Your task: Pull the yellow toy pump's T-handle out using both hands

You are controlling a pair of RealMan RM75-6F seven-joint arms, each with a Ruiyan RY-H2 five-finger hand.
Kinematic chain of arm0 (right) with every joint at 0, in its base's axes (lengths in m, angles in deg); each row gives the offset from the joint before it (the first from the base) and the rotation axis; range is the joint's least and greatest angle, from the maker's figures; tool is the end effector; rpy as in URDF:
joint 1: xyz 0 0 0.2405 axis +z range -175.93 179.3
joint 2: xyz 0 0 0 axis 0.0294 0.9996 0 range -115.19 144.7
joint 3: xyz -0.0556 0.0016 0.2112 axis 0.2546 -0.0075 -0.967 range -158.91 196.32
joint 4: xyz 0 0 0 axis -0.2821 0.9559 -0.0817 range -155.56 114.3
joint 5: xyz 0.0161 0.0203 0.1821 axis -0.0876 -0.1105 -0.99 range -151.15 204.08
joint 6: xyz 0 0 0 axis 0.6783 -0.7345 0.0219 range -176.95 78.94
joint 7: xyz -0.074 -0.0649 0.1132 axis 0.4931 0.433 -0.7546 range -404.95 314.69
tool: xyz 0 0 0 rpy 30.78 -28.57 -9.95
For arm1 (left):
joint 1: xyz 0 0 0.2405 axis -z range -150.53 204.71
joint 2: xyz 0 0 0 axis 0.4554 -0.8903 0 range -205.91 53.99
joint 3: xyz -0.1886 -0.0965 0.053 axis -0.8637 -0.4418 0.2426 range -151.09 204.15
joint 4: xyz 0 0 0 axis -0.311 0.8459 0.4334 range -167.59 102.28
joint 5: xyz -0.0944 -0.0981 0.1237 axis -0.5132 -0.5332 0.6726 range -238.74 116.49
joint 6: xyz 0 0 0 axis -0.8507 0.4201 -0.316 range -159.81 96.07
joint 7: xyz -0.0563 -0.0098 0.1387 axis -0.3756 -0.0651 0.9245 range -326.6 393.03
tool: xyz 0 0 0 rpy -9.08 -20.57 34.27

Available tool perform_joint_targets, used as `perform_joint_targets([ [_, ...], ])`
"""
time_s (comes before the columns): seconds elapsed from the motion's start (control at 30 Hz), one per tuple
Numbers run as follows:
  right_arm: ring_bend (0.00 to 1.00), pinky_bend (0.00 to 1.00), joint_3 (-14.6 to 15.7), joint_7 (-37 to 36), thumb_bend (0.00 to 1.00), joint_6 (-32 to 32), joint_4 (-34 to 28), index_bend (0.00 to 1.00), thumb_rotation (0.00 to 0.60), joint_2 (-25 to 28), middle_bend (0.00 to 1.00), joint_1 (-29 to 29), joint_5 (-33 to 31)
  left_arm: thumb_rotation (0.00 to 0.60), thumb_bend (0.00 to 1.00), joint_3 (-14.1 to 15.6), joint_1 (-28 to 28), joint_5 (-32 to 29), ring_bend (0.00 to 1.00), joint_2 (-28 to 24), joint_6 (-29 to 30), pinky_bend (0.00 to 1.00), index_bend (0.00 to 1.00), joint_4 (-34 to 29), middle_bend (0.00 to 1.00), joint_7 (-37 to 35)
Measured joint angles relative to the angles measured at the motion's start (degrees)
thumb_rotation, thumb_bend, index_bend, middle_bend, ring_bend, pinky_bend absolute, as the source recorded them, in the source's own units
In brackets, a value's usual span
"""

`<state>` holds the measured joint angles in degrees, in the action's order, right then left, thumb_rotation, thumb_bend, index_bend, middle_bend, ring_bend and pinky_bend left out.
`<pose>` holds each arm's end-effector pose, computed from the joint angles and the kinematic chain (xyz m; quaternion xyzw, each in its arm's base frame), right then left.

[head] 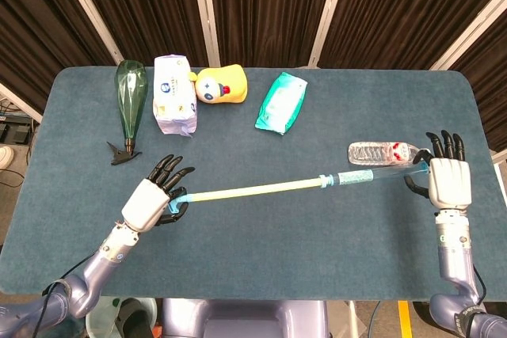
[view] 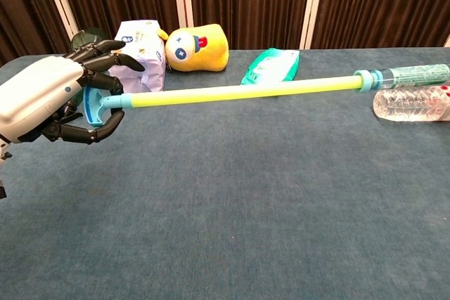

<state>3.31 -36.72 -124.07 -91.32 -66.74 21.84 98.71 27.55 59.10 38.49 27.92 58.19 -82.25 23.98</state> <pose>-0.2672 -0.2951 0.1397 0.5601 -0.3290 0.3826 0.6570 -0.1530 0.2667 0.0100 -0.7093 -0.2052 -0.5659 0.3668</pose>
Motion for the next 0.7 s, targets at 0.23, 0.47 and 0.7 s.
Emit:
perform_joint_targets([
  [0.23, 0.02, 0.0, 0.2, 0.7, 0.48, 0.4, -0.4, 0.44, 0.6, 0.3, 0.08, -0.1, -0.7, 0.6, 0.19, -0.3, -0.1, -0.4, 0.0, 0.3, -0.5, 0.06, 0.07, 0.0, 0.12, -0.9],
  [0.47, 0.0, 0.0, 1.0, 4.3, 0.38, 2.9, -2.8, 0.11, 0.6, 1.6, 0.0, -0.8, -4.0, 0.6, 0.13, -0.8, -0.3, -1.3, 0.0, 0.3, -1.2, 0.06, 0.0, 0.1, 0.04, -1.7],
  [0.7, 0.0, 0.0, 2.7, 9.9, 0.34, 5.6, -5.9, 0.01, 0.6, 3.7, 0.0, -1.6, -7.7, 0.6, 0.12, -1.5, -0.6, -3.3, 0.0, -0.3, -3.6, 0.06, 0.0, 0.0, 0.03, -1.0],
])
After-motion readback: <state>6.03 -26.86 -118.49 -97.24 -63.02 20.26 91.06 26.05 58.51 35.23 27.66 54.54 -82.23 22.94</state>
